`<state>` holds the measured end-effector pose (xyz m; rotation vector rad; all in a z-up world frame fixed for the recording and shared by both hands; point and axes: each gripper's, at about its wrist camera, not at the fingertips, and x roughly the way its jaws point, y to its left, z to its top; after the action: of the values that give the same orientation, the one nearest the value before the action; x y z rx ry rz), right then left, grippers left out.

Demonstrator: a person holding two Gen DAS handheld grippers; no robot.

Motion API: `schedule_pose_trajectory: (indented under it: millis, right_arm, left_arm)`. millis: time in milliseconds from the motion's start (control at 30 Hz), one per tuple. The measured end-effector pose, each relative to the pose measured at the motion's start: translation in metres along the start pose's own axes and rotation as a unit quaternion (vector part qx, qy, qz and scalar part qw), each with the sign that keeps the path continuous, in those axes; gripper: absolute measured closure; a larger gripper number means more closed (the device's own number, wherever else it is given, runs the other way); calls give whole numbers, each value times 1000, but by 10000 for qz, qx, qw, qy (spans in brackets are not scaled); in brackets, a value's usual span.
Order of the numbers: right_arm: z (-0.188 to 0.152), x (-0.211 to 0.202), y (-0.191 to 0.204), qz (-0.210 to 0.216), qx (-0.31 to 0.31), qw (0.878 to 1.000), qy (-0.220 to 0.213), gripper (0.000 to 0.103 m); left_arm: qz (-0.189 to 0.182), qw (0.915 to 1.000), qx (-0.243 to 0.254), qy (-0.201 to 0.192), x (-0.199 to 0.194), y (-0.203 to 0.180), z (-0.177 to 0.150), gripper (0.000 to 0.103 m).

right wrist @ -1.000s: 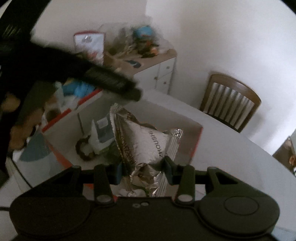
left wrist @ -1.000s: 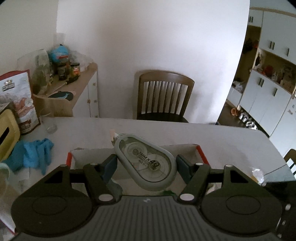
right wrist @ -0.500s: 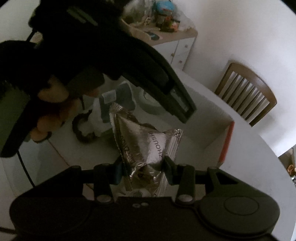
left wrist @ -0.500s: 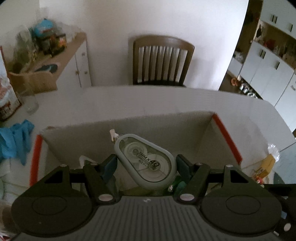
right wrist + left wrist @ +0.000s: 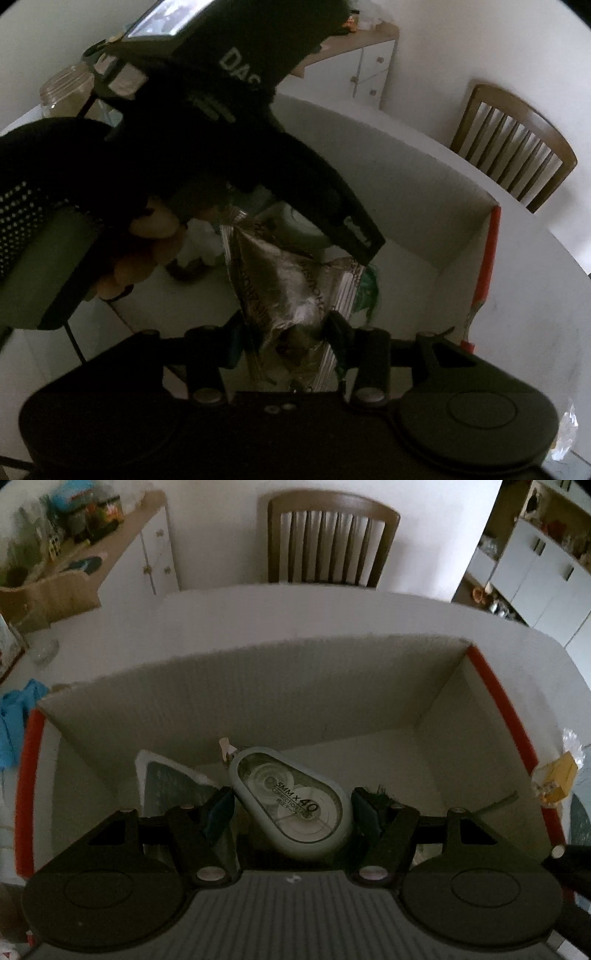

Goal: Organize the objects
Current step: 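Lower into the box and open right gripper while left releases the tape dispenser, then withdraw both grippers from the box back to the table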

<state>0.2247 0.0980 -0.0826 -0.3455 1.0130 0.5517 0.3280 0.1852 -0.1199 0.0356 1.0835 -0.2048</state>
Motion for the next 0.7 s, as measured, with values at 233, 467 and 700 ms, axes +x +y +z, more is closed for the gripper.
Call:
schedule_pose_trajectory:
  millis: [233,467,700]
  right_arm:
    - [3,-2,10,-76,-52,9998,-150,41]
    - [2,-9,10,-139,199,9994,-261,40]
    - [-4,-30,-2,-114,494,9976,-478,39]
  left_arm:
    - [20,9998,98,162,4,-4,-1,34]
    - [11,9999,139,-41,-10,-7,-3,33]
    - [-40,9993,125,-340,-33,-8,-4,33]
